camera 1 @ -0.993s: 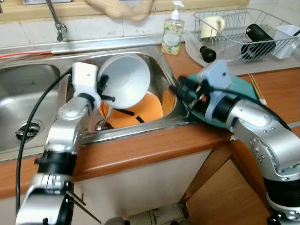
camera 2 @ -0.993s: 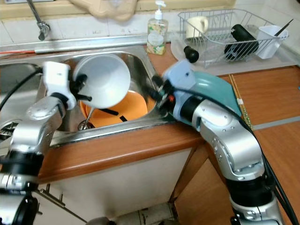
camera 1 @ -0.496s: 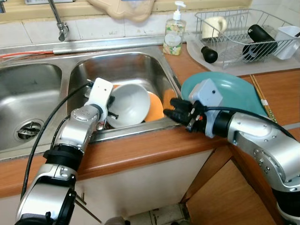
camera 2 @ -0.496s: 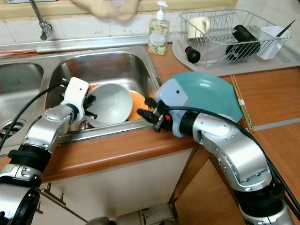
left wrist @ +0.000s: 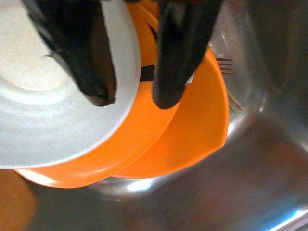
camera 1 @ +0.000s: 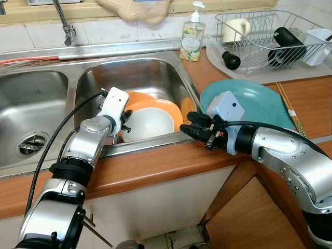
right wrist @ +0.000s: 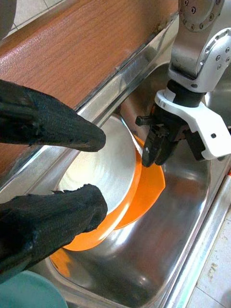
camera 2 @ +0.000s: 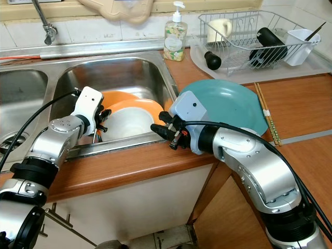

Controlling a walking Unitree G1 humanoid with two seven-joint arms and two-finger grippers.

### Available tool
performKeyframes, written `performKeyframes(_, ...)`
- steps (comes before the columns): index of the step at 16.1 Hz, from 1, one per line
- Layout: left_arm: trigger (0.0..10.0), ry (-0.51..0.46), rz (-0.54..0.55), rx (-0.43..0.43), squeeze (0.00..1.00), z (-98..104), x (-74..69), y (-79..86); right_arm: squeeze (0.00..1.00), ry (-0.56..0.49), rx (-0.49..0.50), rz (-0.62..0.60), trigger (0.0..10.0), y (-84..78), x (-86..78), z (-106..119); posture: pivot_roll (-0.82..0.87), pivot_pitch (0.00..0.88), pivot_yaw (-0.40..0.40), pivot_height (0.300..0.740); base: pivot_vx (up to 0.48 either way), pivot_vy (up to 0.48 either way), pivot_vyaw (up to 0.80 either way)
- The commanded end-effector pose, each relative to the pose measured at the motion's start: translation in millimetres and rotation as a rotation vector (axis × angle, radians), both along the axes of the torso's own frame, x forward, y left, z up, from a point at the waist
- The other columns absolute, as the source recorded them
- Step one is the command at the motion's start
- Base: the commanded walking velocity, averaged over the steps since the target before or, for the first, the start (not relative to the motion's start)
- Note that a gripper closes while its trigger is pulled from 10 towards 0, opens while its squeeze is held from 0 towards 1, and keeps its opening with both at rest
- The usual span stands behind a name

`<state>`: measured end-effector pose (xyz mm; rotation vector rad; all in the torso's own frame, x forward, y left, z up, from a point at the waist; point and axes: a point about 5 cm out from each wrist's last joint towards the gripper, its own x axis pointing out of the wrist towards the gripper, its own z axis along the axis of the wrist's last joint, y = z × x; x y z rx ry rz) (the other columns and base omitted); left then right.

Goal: Kitchen organization

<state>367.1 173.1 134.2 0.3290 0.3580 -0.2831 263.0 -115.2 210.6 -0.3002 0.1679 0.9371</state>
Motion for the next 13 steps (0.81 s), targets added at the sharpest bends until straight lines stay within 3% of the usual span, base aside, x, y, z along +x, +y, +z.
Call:
performKeyframes(1, 10.0, -0.014, -0.001, 0.007, 1.0, 4.3, 0.2, 2.0, 0.0, -0.002, -0.014, -0.003, 10.0, -0.9, -2.6, -0.5, -0.06, 0.0, 0.022, 0.74, 0.0, 0.0, 0.0)
performKeyframes(3, 10.0, -0.081, -0.019, -0.017, 1.0, 11.4, -1.4, 3.0, 0.0, -0.02, -0.008, -0.053, 10.0, -3.7, 1.8, 0.8, -0.06, 0.0, 0.023, 0.74, 0.0, 0.0, 0.0)
performKeyframes(4, 10.0, -0.182, -0.046, -0.073, 1.0, 21.6, -4.3, 0.8, 0.0, -0.052, 0.005, -0.186, 10.0, -13.6, 13.2, 3.5, -0.06, 0.0, 0.023, 0.74, 0.0, 0.0, 0.0)
performKeyframes(7, 10.0, -0.282, -0.064, -0.122, 1.0, 31.9, -12.6, 2.9, 0.0, -0.081, 0.057, -0.372, 10.0, -32.6, 27.7, 12.7, -0.07, 0.0, 0.024, 0.74, 0.0, 0.0, 0.0)
performKeyframes(8, 10.0, -0.308, -0.064, -0.151, 1.0, 35.0, -16.7, 4.4, 0.67, -0.085, 0.081, -0.422, 10.0, -40.0, 30.9, 17.5, -0.07, 0.0, 0.022, 0.74, 0.0, 0.0, 0.0)
performKeyframes(9, 10.0, -0.336, -0.056, -0.178, 1.0, 38.5, -20.9, 7.2, 1.0, -0.084, 0.1, -0.47, 10.0, -47.4, 33.1, 21.2, -0.07, 0.0, 0.022, 0.74, 0.0, 0.0, 0.0)
performKeyframes(10, 10.0, -0.349, -0.061, -0.191, 0.98, 40.2, -23.5, 8.0, 1.0, -0.084, 0.103, -0.49, 10.0, -50.9, 33.9, 22.5, -0.07, 0.0, 0.022, 0.74, 0.0, 0.0, 0.0)
performKeyframes(11, 10.0, -0.37, -0.083, -0.217, 0.25, 44.0, -29.3, 7.9, 1.0, -0.086, 0.1, -0.529, 10.0, -58.9, 35.3, 24.0, -0.07, 0.0, 0.017, 0.74, 0.0, 0.0, 0.0)
performKeyframes(12, 10.0, -0.383, -0.126, -0.233, 0.0, 47.1, -35.5, 5.0, 1.0, -0.086, 0.092, -0.566, 10.0, -67.3, 37.0, 24.7, -0.07, 0.0, 0.016, 0.74, 0.0, 0.0, 0.0)
performKeyframes(13, 10.0, -0.384, -0.168, -0.241, 0.0, 48.0, -41.2, 1.2, 1.0, -0.079, 0.084, -0.609, 10.0, -75.4, 38.8, 24.7, -0.07, 0.0, 0.016, 0.74, 0.0, 0.0, 0.0)
